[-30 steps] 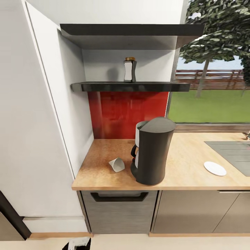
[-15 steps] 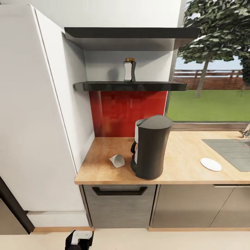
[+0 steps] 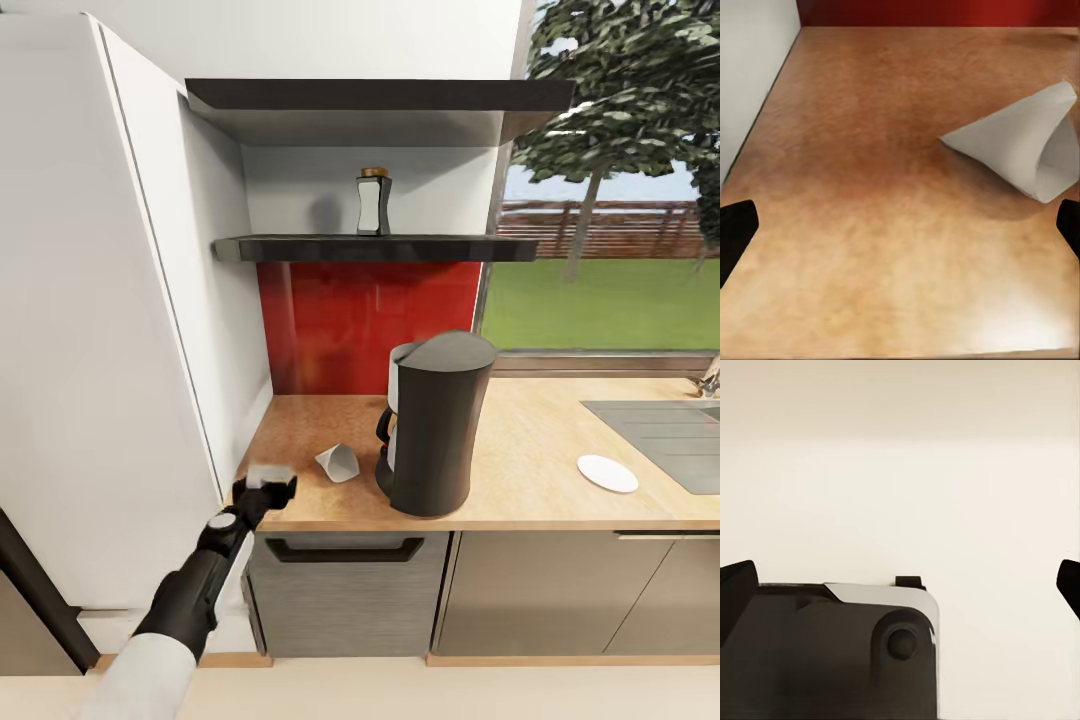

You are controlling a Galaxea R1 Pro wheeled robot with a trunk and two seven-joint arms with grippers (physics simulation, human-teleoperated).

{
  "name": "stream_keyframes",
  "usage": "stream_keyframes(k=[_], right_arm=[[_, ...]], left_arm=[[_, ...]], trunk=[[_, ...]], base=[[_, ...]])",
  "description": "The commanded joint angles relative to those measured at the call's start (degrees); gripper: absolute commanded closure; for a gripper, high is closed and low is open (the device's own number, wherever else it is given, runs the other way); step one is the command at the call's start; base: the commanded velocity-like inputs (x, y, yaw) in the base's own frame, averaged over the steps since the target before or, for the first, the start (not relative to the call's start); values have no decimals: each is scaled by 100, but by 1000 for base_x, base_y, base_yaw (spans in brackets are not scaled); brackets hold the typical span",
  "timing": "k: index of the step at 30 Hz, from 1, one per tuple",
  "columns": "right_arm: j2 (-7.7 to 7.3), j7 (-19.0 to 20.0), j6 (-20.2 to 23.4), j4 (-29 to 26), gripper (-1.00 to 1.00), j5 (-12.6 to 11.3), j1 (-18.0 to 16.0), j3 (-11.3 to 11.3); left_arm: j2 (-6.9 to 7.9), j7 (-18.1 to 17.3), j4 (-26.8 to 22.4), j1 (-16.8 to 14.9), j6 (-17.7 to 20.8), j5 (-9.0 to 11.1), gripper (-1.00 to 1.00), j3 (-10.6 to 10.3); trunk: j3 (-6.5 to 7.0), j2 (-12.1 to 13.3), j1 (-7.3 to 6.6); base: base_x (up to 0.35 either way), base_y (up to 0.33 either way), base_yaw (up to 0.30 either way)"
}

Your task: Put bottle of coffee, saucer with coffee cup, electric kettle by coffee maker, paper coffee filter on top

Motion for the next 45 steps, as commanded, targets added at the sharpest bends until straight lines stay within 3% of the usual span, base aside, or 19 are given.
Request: stream_keyframes(k=[1, 5, 8, 25, 31, 34, 39, 45], right_arm=[[-29, 0, -8, -8, -100, -1, 1, 2], [-183, 44, -8, -16, -100, -5, 2, 2], [-287, 55, -8, -16, -100, -6, 1, 2], [-318, 63, 28, 14, -100, -21, 1, -3], [-318, 72, 46, 271, -100, -48, 1, -41], [-314, 105, 55, 298, -100, -46, 1, -39], [-306, 517, 51, 481, -100, -33, 1, -31], [-301, 555, 40, 511, -100, -37, 1, -33]], left_arm=[[2, 7, 28, -170, 282, -15, -100, -5], [-2, 8, 208, -723, 942, -16, -100, -6], [-5, 4, 263, -928, 1097, -15, -100, -8], [61, 26, 293, -867, 1109, -44, -100, -73], [31, 235, 432, -865, 1107, -396, -100, -53], [28, 266, 456, -862, 1108, -425, -100, -49], [20, 274, 470, -762, 1106, -438, -100, -48], [18, 272, 471, -714, 1110, -431, -100, -81]], trunk=[[-13, -13, 3], [-13, -13, 3], [-13, -13, 3], [-13, -13, 3], [-13, -13, 3], [-13, -13, 3], [-13, -13, 3], [-13, -13, 3]], base=[[0, 0, 0], [0, 0, 0], [0, 0, 0], [5, 0, 0], [160, 0, 0], [15, 0, 0], [190, 0, 0], [160, 0, 0]])
